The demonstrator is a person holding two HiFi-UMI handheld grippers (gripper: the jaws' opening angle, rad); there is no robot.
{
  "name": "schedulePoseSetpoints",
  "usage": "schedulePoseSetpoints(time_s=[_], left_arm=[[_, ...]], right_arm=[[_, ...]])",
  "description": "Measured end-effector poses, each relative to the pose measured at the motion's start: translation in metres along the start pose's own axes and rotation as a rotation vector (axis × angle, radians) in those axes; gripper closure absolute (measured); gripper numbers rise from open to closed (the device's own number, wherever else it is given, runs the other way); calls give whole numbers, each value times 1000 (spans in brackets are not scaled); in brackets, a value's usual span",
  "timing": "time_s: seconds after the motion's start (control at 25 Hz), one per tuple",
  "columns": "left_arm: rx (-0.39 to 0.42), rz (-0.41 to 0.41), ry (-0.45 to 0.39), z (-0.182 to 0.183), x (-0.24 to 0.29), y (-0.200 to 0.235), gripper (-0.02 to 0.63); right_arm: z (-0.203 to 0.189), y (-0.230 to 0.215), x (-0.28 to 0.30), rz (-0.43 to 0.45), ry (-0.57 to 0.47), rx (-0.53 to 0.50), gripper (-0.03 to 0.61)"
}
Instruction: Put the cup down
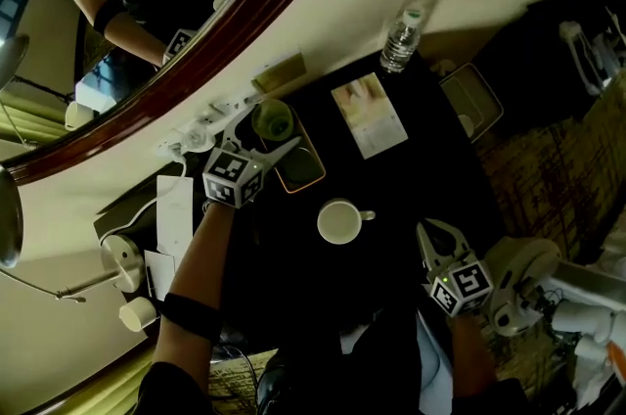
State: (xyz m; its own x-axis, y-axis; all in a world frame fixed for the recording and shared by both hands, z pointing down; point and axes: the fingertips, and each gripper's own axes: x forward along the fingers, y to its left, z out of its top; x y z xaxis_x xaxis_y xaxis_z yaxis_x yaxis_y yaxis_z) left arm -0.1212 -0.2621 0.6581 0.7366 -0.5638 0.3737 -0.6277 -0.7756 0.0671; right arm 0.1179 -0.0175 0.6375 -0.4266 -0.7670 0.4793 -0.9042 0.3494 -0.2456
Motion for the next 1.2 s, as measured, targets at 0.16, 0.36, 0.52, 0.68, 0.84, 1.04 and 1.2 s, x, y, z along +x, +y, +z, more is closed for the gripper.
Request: schedulePoseSetpoints(time_s=[0.16,0.36,0.52,0.68,0.84,1.04,1.2], left_arm=[[15,23,-1,0,0,3,236],[31,30,-3,1,-3,2,239],[28,46,0,5,-11,-1,240],[28,60,-7,12,-24,-7,241],[0,91,-26,30,-43,-21,241],[-35,127,-7,47,-72,-51,240],[-81,174,-22,48,-98,-72,239]], right_arm=[[-4,-1,-1,-4,11,14,568],[-2,-4,1,6,12,6,568],[-1,-4,4,25,19,3,568],[3,-1,5,55,27,-3,568],[10,1,5,88,38,-21,568],[27,10,8,145,58,-38,568],[39,17,8,195,87,-76,568]])
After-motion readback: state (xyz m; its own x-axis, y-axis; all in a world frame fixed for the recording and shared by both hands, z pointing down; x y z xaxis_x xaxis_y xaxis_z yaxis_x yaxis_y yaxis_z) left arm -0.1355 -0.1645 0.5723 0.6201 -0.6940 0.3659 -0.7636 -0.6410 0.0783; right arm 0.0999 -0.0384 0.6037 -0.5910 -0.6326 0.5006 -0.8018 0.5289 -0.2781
